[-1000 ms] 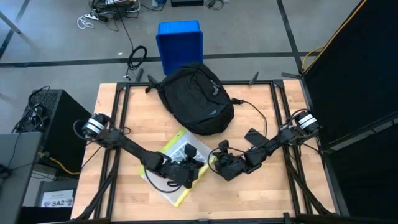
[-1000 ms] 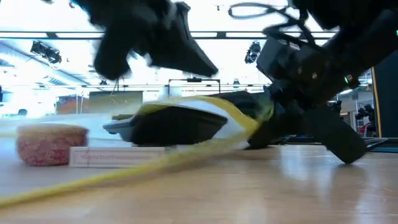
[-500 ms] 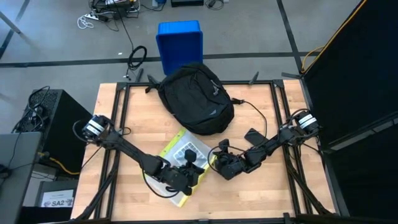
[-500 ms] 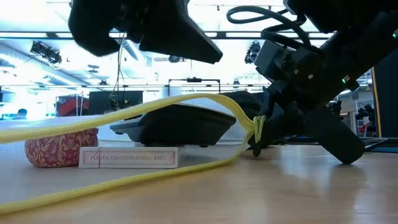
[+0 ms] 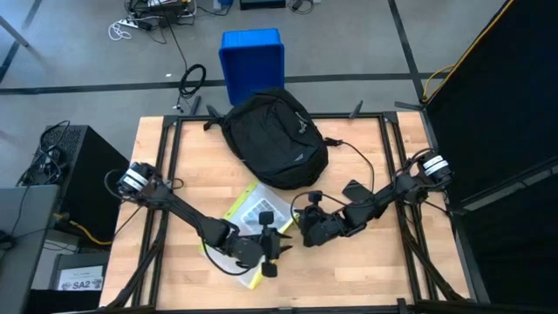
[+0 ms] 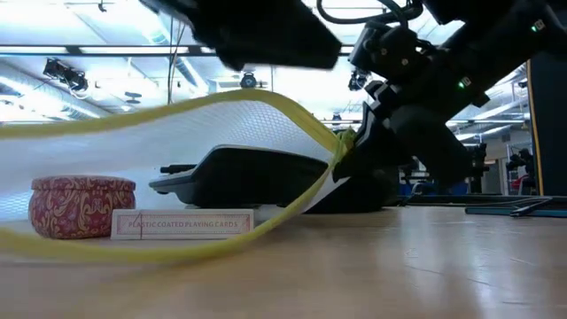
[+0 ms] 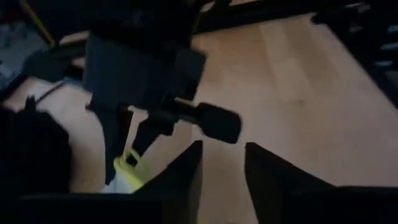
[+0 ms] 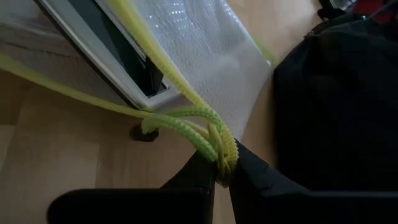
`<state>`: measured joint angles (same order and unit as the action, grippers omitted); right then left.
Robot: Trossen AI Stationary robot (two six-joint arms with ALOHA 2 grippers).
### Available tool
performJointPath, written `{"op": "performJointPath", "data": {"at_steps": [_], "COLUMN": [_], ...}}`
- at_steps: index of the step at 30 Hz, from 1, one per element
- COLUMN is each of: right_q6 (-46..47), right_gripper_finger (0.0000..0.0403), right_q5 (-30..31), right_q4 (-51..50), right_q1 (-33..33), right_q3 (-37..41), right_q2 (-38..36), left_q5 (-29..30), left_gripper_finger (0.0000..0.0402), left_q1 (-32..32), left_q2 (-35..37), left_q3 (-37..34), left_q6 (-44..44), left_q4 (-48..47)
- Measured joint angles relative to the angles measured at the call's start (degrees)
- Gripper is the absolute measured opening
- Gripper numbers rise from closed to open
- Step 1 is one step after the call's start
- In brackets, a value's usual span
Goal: Unpack backpack
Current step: Close the yellow zip bag
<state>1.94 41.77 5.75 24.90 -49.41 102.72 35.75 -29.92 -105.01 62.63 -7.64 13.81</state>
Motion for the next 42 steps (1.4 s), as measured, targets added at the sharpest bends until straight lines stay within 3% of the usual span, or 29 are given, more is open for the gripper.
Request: {"op": "performJointPath", "data": {"at_steps": [6,11,16,23,42], "right_q6": [1.9,2.5,2.6,2.6,1.5], "right_gripper_finger": [0.0001,0.0001,0.0001,0.0000,0.0000], "right_q5": [0.0,0.0,-0.5,-1.0,-2.0], "right_q4": [0.5,0.8,1.6,2.0,6.0], "right_q1": [-0.5,-0.8,-0.8,-0.8,-0.7], "right_q3": [0.0,0.0,-0.1,-0.1,-0.1], "right_q2": [0.0,-0.1,-0.1,-0.1,-0.1], "left_q5": [0.3,2.4,4.9,3.3,2.7], "left_gripper_finger": [0.0164,0.0186,0.0188,0.0188,0.0182], "left_q1": [0.7,1.5,4.0,6.2,8.9], "left_q2": [-2.9,-4.2,-4.2,-4.2,-4.2], "left_q3": [0.0,0.0,0.0,0.0,0.0], "left_q6": [-2.0,-4.2,-9.1,-12.0,-13.9], "left_q4": [0.8,0.5,-3.0,-4.8,-5.1]}}
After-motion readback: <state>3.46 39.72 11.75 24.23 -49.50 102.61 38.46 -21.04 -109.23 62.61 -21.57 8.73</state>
